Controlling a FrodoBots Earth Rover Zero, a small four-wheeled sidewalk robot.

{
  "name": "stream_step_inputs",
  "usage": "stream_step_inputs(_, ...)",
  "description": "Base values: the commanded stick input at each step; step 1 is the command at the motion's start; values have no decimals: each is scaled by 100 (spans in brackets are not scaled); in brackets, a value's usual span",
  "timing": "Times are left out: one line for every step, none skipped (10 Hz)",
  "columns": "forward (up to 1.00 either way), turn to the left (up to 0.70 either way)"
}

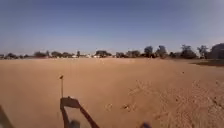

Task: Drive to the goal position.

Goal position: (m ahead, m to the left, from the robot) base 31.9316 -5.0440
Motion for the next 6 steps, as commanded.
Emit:
stream_step_inputs(100, 0)
stream_step_inputs(100, 0)
stream_step_inputs(100, 0)
stream_step_inputs(100, 0)
stream_step_inputs(100, 0)
stream_step_inputs(100, 0)
